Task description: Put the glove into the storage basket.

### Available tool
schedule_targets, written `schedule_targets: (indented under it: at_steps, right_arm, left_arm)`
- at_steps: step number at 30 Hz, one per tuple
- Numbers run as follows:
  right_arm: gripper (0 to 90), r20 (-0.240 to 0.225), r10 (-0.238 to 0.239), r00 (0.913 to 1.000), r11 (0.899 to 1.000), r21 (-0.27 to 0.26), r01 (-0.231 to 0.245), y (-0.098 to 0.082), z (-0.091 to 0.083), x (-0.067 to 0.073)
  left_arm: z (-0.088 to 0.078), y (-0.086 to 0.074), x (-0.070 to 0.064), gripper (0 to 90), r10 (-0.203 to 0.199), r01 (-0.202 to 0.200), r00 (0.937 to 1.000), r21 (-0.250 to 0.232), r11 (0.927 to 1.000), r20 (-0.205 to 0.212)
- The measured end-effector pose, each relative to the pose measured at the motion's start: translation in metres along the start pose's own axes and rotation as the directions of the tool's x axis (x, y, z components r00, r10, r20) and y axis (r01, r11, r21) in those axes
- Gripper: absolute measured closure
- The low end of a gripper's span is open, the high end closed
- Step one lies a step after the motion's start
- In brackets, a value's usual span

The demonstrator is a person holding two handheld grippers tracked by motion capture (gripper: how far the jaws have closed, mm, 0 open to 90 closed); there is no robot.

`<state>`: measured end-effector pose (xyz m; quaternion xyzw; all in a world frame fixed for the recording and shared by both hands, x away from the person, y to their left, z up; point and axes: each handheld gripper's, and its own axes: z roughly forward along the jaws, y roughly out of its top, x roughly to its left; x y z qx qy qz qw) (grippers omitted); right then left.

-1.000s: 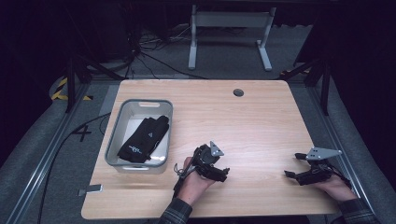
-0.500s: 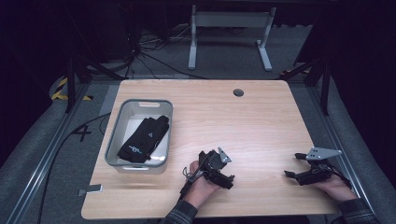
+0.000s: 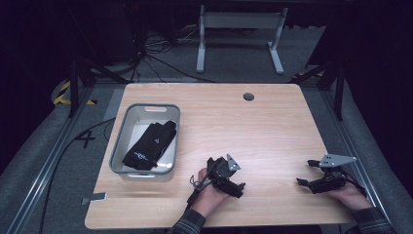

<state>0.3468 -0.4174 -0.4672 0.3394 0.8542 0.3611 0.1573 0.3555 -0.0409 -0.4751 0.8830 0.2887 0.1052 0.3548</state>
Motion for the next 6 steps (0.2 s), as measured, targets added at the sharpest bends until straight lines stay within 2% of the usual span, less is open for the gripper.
schedule_targets:
  at_steps: [6]
  right_arm:
    - [9.8,0.000,0.000,1.0000,1.000,0.000,0.000,0.0000,0.0000,0.0000]
  left_arm:
    - [0.0000,0.0000,0.0000,0.0,0.000,0.000,1.0000,0.000,1.0000,0.000]
